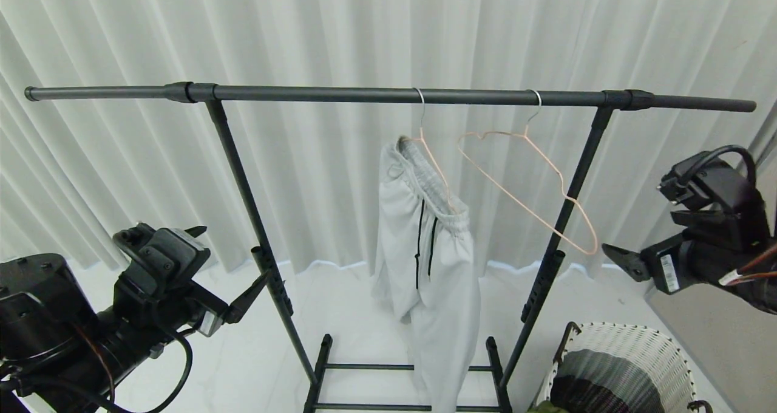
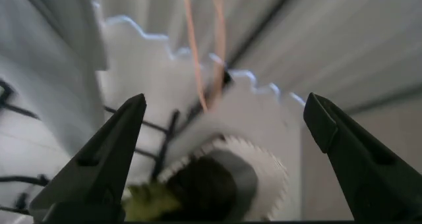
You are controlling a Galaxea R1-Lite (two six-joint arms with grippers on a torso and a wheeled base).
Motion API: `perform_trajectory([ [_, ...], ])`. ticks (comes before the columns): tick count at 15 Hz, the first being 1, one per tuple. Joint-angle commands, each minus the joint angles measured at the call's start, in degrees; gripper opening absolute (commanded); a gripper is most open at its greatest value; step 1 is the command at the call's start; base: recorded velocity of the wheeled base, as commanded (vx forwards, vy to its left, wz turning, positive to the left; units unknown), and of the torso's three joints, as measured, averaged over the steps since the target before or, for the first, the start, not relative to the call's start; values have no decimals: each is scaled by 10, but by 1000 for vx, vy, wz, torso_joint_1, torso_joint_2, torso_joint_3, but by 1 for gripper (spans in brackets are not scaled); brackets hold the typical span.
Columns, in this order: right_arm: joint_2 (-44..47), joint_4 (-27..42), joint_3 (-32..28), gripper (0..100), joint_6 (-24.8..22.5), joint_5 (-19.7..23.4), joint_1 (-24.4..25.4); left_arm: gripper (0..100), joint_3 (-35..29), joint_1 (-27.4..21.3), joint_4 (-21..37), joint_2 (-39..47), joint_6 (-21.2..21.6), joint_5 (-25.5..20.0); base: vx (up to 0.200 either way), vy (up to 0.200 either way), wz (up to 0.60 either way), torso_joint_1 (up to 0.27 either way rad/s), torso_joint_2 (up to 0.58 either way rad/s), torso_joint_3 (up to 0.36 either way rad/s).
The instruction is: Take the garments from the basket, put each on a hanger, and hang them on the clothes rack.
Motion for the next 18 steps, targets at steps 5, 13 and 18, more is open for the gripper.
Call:
perform_trajectory([
  [5, -59, -1, 47, 100, -39, -2, -81, 100, -1, 4, 0, -2, 0, -1, -160, -40, 0, 1, 1, 0],
  [13, -65, -60, 90, 100, -111, -4, -140, 100, 22, 47, 0, -42, -69, 35, 0, 0, 0, 0, 0, 0],
  [18, -91, -66, 121, 100, -125, -4, -160, 100, 17, 47, 0, -63, -152, 146, 0, 0, 0, 0, 0, 0],
])
